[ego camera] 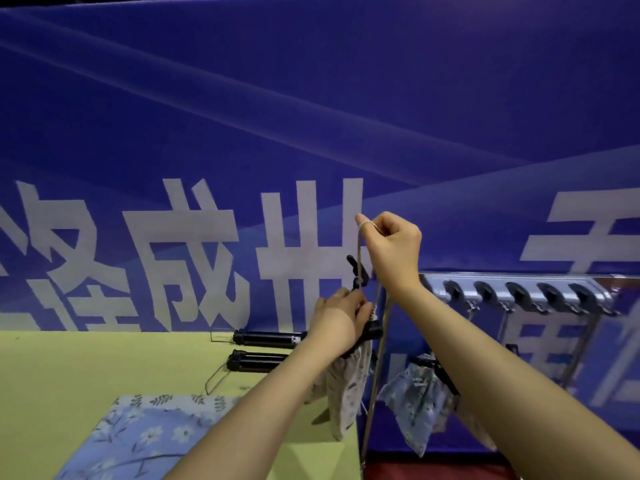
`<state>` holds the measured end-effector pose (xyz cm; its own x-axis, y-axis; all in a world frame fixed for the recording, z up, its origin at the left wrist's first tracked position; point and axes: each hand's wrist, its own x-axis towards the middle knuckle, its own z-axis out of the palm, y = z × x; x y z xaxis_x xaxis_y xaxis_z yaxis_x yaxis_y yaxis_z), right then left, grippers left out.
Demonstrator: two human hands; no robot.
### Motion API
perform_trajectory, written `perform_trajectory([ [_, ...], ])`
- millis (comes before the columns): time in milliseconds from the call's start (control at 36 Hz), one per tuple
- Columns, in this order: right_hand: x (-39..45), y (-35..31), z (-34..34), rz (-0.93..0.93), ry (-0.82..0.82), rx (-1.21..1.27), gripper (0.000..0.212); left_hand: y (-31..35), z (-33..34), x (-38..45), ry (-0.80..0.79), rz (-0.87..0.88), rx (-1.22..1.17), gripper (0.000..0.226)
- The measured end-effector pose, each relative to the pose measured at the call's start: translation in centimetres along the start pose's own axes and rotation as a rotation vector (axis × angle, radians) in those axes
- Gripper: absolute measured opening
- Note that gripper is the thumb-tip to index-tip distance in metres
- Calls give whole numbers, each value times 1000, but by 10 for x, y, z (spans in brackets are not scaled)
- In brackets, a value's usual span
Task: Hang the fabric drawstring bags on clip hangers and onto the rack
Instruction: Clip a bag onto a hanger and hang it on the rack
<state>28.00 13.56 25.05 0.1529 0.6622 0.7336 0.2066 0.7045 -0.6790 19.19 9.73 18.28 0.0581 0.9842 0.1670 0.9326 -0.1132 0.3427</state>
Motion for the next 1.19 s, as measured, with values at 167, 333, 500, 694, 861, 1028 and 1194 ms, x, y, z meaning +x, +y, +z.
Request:
perform_trajectory([
  [167,16,22,-74,15,14,1,47,60,27,17,158,61,-17,40],
  [333,26,54,-148,56,-71,-9,46,125,68,30,122,72,-2,44],
  [500,13,91,-218,118,-144,-49,48,186,128,29,21,23,5,47],
  [694,-9,136,-296,207,-205,-77,50,248,190,25,-155,-12,-77,45],
  [861,-20,176,-345,328,-209,-161,51,283,226,34,-311,-66,-294,43],
  [1028,-27,211,-366,502,-277,-282,48,297,239,57,-230,-131,-365,42],
  [1194,-26,241,-376,573,-370,-401,19,305,238,86,-168,-191,-512,38],
])
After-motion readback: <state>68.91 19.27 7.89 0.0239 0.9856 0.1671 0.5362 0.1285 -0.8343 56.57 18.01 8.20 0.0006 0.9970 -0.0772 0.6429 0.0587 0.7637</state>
